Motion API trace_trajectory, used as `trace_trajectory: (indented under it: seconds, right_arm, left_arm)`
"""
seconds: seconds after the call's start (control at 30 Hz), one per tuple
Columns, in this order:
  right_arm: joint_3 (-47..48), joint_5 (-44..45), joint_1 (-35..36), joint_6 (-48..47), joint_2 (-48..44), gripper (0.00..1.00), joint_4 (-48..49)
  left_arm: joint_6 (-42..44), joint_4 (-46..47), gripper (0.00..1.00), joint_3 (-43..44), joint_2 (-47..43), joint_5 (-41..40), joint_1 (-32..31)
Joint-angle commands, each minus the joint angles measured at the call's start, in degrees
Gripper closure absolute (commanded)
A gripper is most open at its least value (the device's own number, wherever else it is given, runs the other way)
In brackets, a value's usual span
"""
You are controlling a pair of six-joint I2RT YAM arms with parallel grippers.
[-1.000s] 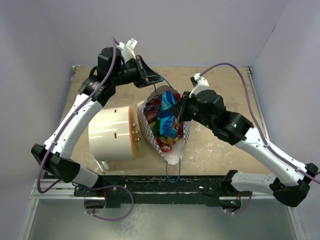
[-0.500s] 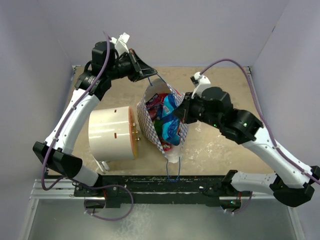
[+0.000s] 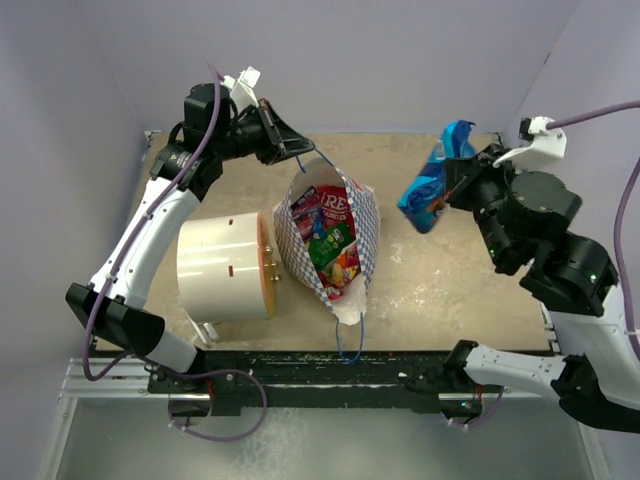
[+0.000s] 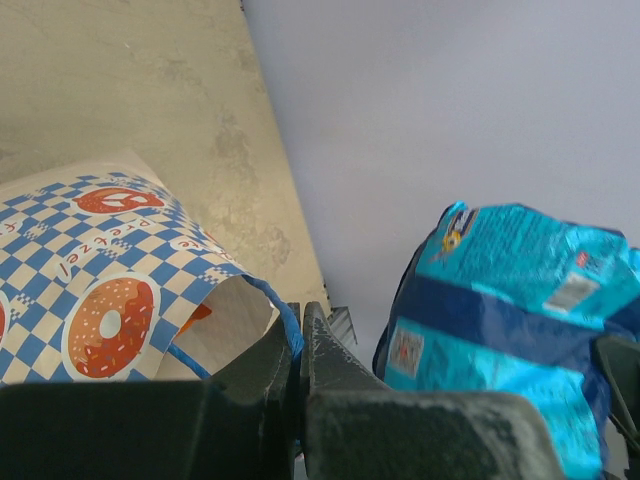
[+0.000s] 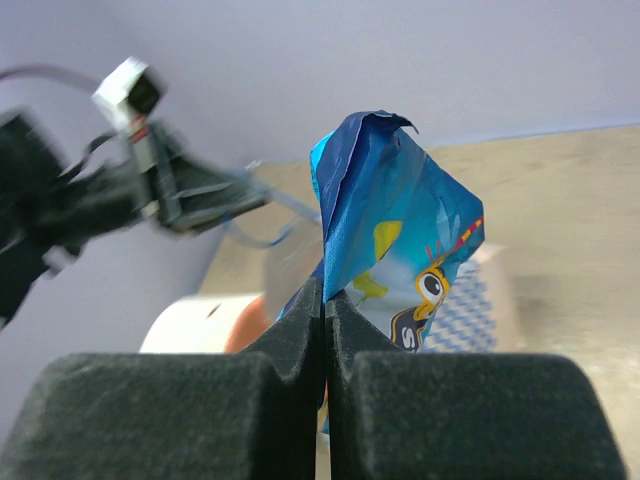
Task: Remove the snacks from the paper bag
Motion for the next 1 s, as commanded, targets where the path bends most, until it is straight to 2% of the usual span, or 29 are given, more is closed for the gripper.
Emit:
trace_trajectory:
  seconds: [0.0, 0.07, 0.13, 0.17, 0.2, 0.27, 0.33, 0.43, 0.57, 0.6, 0.73, 0.93, 0.97]
  right_arm:
    - [-4.5, 23.2, -0.3, 0.2, 0.3, 1.00, 0.5]
    - [-8.5, 27.3, -1.0, 6.4, 0.8, 1.00, -5.1]
    - [-13.4, 25.4, -5.2, 18.8, 1.3, 1.00, -12.3]
    - [-16.8, 20.8, -9.8, 22.3, 1.2, 1.00, -11.9]
    - [-20.9, 10.9, -15.3, 22.1, 0.8, 1.00, -8.6]
    - [-28.8, -2.1, -23.8, 21.9, -0.2, 1.00, -1.7]
    - [-34.6, -7.9, -28.7, 24.6, 0.1, 1.00, 2.3]
    - [-37.6, -9.1, -31.4, 27.6, 3.8, 1.00, 3.8]
    - [-35.2, -10.3, -35.0, 25.5, 11.8, 1.00, 6.9]
    - [-32.3, -12.0, -38.1, 24.7, 16.9, 1.00, 9.2]
    - [-25.2, -16.2, -43.0, 25.4, 26.6, 1.00, 12.2]
    - [-9.9, -19.1, -46.0, 25.2, 43.7, 1.00, 12.3]
    - [-7.3, -20.9, -46.2, 23.8, 46.2, 0.97, 12.4]
  left_arm:
    - [0.5, 3.2, 1.00, 0.3, -1.8, 0.4, 0.6]
    - [0.5, 3.2, 1.00, 0.3, -1.8, 0.6, 0.6]
    - [0.6, 3.4, 1.00, 0.4, -1.9, 1.0, 0.6]
    - [0.7, 3.2, 1.00, 0.4, -1.9, 0.9, 0.6]
    - [0.7, 3.0, 1.00, 0.4, -1.8, 0.9, 0.7]
    - [0.7, 3.2, 1.00, 0.3, -1.7, 1.5, 0.6]
    - [0.5, 3.8, 1.00, 0.3, -1.5, 2.8, 0.6]
    - [0.9, 4.5, 1.00, 0.3, -1.5, 4.1, 0.6]
    - [2.5, 3.9, 1.00, -0.5, -2.3, 5.8, 0.6]
    - [2.9, 4.3, 1.00, -1.6, -3.4, 6.9, 0.6]
    - [3.4, 4.9, 1.00, -3.2, -4.6, 8.3, 0.5]
    - [4.0, 4.9, 1.00, -3.5, -5.7, 8.8, 0.5]
    - [4.1, 4.9, 1.00, -3.5, -5.8, 8.9, 0.5]
